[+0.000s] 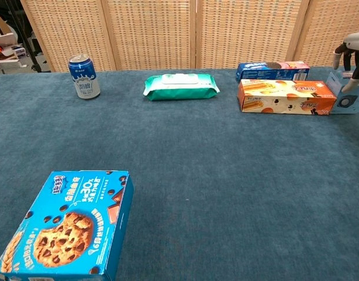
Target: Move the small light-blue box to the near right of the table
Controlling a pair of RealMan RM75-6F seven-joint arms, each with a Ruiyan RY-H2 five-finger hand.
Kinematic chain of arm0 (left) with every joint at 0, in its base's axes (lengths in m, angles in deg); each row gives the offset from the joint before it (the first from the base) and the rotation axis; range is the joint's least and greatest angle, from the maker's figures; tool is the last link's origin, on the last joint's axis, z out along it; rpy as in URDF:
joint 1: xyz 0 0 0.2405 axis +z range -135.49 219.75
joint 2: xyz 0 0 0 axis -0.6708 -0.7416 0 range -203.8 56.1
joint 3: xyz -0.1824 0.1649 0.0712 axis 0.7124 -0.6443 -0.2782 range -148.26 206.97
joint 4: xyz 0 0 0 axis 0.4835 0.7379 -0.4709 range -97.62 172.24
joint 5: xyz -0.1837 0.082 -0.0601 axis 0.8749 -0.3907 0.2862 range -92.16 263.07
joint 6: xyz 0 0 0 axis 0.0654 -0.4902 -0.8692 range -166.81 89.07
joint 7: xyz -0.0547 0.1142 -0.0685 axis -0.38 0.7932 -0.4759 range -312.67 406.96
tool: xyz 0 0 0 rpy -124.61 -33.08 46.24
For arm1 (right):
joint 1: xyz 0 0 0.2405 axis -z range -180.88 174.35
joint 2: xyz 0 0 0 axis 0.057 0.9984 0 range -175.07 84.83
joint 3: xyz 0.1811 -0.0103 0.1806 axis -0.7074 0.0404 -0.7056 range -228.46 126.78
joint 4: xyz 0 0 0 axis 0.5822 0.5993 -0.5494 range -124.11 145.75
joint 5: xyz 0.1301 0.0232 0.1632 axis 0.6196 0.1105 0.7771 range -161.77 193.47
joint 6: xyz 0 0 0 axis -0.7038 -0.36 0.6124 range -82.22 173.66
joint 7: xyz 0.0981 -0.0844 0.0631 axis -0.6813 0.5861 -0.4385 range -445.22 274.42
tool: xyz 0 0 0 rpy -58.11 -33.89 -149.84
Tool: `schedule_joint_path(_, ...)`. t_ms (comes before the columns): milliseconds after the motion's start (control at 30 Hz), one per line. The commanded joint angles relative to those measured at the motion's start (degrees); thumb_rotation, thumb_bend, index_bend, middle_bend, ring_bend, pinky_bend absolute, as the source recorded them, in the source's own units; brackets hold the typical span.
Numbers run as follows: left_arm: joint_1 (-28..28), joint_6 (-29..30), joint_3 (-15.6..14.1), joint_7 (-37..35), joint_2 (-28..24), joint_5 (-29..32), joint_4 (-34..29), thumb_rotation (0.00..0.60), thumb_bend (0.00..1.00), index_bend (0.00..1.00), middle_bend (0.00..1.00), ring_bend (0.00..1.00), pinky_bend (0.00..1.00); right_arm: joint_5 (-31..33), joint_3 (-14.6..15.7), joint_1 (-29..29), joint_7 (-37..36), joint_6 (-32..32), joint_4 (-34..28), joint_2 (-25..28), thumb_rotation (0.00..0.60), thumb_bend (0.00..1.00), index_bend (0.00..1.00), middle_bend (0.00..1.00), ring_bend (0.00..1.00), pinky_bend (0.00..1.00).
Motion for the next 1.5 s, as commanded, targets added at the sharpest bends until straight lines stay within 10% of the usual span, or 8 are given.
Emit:
schedule_joint_path(33,0.0,0.1,0.0,0.0,0.0,-0.1,0.0,0.6,0.0,0.0,0.0,0.0,0.0,-0.3,0.2,0.4,-0.7,-1.2,0.7,-0.5,0.6,0.16,0.46,0.59,0.5,0.29)
schedule_joint_path(400,0.0,-0.2,-0.5,-1.2,-0.6,-0.7,-0.3,0.6,0.0,0.0,0.0,0.0,0.0,-1.7,1.1,2.6,-5.7,-8.8,-1.6,2.3,0.6,0.16,0.47,0.6,0.51,0.31)
schedule_joint_path(767,0.6,-0.2,-1.5,-5.1,-2.9,-3.0,-1.9,0.6,0.0,0.0,0.0,0.0,0.0,-8.5,5.5,12.1,-10.4,-37.2,-27.0,18.6,0.6,0.16,0.47,0.61,0.52,0.33)
schedule_joint_path(1000,1.1,0.5,-2.4,-7.3,-4.3,-5.0,-2.8,0.6,0.0,0.0,0.0,0.0,0.0,-9.2,7.2,16.1,7.8,-40.6,-59.6,31.3,0.6,0.16,0.47,0.61,0.52,0.33)
schedule_joint_path(1500,1.5,0.1,-3.4,-10.1,-5.8,-6.5,-3.6,0.6,0.0,0.0,0.0,0.0,0.0,6.7,5.4,20.0,43.5,-38.3,-88.8,33.0,0.6,0.21,0.47,0.6,0.53,0.33)
